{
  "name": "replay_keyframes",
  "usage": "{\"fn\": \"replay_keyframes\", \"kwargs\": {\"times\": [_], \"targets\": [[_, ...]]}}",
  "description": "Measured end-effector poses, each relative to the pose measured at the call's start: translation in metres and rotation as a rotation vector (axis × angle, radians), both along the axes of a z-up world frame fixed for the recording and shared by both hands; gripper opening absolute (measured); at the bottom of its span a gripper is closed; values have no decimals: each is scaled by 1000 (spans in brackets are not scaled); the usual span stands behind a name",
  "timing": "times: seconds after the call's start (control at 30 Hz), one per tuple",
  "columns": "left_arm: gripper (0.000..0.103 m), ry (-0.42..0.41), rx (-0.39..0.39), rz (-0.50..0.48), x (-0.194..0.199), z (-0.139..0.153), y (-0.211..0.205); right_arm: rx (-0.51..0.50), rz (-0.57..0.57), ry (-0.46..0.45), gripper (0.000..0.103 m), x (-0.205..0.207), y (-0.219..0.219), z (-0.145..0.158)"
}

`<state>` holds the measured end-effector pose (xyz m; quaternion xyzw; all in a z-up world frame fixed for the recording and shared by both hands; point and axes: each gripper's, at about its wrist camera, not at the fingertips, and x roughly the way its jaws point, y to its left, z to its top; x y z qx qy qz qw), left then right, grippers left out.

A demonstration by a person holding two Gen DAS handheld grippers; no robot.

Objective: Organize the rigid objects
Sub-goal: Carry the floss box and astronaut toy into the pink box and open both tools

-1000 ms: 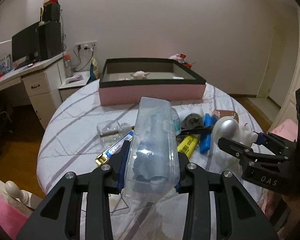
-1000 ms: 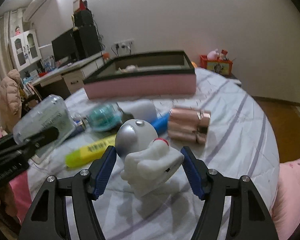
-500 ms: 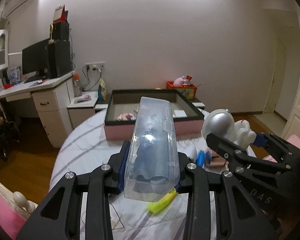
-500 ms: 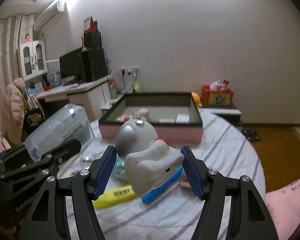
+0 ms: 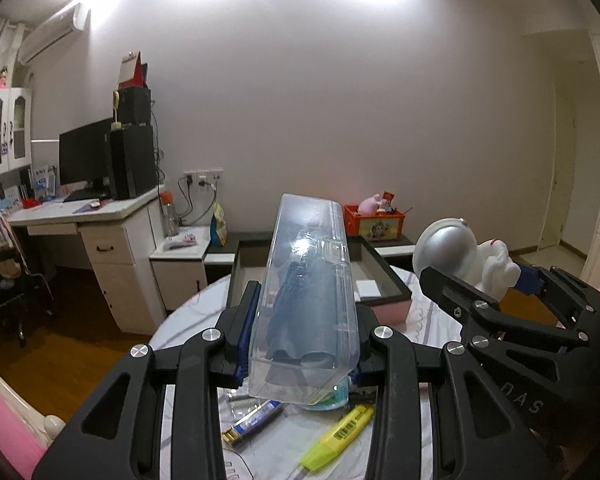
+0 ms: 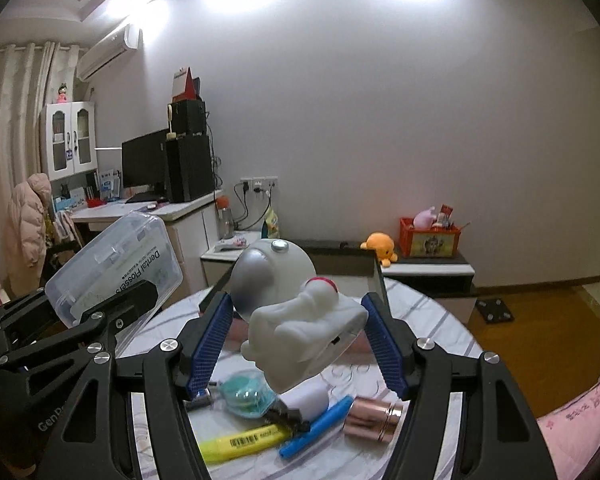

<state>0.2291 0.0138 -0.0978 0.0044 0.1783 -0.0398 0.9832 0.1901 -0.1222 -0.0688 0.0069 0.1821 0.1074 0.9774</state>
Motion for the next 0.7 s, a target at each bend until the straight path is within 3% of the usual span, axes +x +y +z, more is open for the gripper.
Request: {"fn": "replay_keyframes", "kwargs": {"times": [0.47,0.7], "targets": [[36,-98,40,24,6,34,3,-12,4,-85,68,10,8,32],[36,-124,82,40,32,45,1,-31,1,-103,68,34,12,44]]}}
